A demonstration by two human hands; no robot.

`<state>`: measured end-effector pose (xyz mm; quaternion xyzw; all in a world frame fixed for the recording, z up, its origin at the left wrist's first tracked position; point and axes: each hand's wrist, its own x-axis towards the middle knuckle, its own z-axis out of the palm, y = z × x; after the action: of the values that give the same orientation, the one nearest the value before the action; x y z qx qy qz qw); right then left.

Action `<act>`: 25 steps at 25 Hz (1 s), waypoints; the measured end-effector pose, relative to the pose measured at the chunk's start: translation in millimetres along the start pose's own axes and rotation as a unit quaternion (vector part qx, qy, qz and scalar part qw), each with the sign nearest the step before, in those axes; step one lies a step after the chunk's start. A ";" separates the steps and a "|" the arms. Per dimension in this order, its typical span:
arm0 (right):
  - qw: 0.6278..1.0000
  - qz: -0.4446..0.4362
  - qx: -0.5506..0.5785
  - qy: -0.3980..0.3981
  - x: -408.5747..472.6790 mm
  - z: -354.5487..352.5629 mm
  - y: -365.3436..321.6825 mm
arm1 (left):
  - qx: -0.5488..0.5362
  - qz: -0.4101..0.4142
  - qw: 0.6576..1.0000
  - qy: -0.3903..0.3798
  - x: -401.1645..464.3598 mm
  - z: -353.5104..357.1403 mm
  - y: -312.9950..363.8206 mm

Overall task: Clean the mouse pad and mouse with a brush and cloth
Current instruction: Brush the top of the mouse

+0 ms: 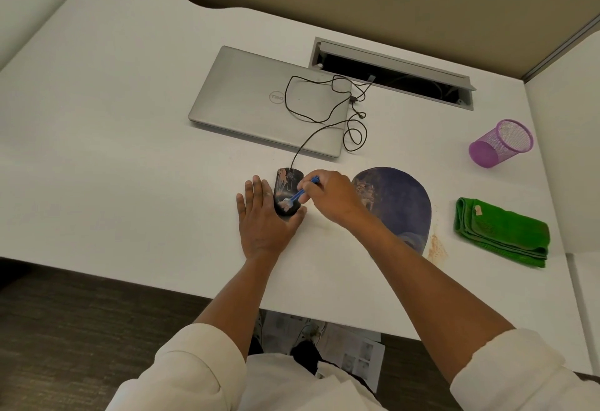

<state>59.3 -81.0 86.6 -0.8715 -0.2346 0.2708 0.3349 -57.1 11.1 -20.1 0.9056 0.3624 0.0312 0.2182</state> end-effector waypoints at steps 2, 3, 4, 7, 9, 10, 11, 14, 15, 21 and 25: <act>0.997 0.028 -0.020 0.068 3.2 -2.3 3.7 | -0.010 -0.002 1.000 0.004 0.5 0.0 0.1; 0.994 0.043 -0.014 0.102 4.9 -6.9 4.8 | -0.012 -0.003 1.000 0.006 0.7 -0.1 -0.2; 0.991 0.056 0.004 0.121 6.9 -11.3 4.8 | -0.013 -0.003 1.000 0.007 0.9 0.1 -0.4; 0.993 0.037 0.050 0.097 11.7 -16.3 2.7 | -0.014 -0.003 1.000 0.008 0.7 1.4 -1.3; 0.996 0.010 0.029 0.079 14.3 -14.3 3.0 | -0.016 -0.002 1.000 0.013 0.6 1.5 -0.9; 0.996 0.005 0.019 0.086 17.2 -13.1 4.3 | -0.016 -0.002 1.000 0.014 0.6 1.6 -1.0; 0.995 -0.001 0.011 0.100 20.5 -12.9 5.4 | -0.014 -0.003 1.000 0.014 0.6 1.7 -0.9; 0.997 -0.023 -0.027 0.064 32.8 -11.9 7.4 | -0.010 -0.002 1.000 0.014 0.7 2.8 -1.1; 0.998 -0.024 -0.042 0.030 35.5 -12.4 6.4 | -0.011 -0.002 1.000 0.015 0.9 2.9 -1.1; 0.997 -0.014 -0.069 0.016 47.8 -30.0 -0.3 | -0.010 -0.004 1.000 0.013 1.6 2.4 -0.9; 0.997 -0.020 -0.069 -0.022 48.2 -19.3 3.1 | -0.009 -0.004 1.000 0.012 1.3 2.3 -0.6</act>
<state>108.0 -63.4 81.4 -0.8814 -0.2771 0.2668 0.2743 -56.0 11.5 -22.6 0.9014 0.3688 0.0446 0.2223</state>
